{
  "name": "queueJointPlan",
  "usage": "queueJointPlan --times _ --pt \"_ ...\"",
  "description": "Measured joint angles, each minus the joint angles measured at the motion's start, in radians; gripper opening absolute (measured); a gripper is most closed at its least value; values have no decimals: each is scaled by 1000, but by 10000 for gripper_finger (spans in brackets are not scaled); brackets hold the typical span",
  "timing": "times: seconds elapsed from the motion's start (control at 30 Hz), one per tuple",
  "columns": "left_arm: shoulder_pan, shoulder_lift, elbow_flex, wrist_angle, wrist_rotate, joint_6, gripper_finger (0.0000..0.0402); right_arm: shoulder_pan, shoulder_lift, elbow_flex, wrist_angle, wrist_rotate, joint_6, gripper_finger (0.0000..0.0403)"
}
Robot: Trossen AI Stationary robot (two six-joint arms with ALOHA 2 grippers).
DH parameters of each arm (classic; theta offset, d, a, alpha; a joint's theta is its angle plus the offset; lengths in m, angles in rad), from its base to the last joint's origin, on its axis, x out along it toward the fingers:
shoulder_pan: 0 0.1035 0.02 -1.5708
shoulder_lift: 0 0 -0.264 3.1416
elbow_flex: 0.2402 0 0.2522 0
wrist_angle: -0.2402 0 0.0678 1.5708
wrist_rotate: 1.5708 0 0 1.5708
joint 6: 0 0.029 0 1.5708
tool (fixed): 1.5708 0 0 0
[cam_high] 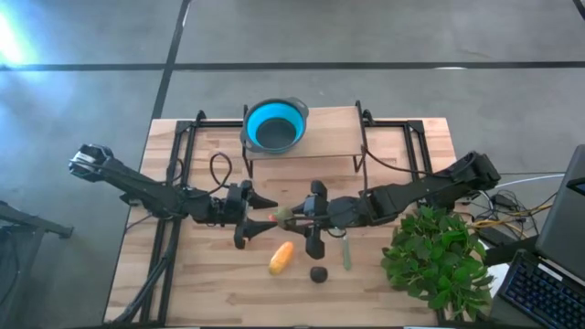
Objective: Pick & Place Fruit
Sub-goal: Put the green kiwi in the blue strainer bowl on the shelf
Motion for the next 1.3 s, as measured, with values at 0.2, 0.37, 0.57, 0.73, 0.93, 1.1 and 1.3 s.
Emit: queueJointPlan --times 0.2,0.37,0.57,0.73,0.93,1.1,1.3 --pt "2 0 0 7 24 -2 300 -4 35 0 40 4 11 179" --pt "2 0 0 7 37 -3 300 -6 43 0 73 21 12 184" --pt "2 0 0 9 42 -5 300 -6 43 0 108 22 12 179" --pt "2 0 0 18 45 -6 295 -8 43 0 108 41 15 182" --pt "2 0 0 47 39 7 272 -15 41 0 116 67 15 179" --pt "4 0 0 64 38 17 253 -18 40 2 123 66 14 180" --pt "3 0 0 85 38 20 245 -21 40 2 145 68 12 178"
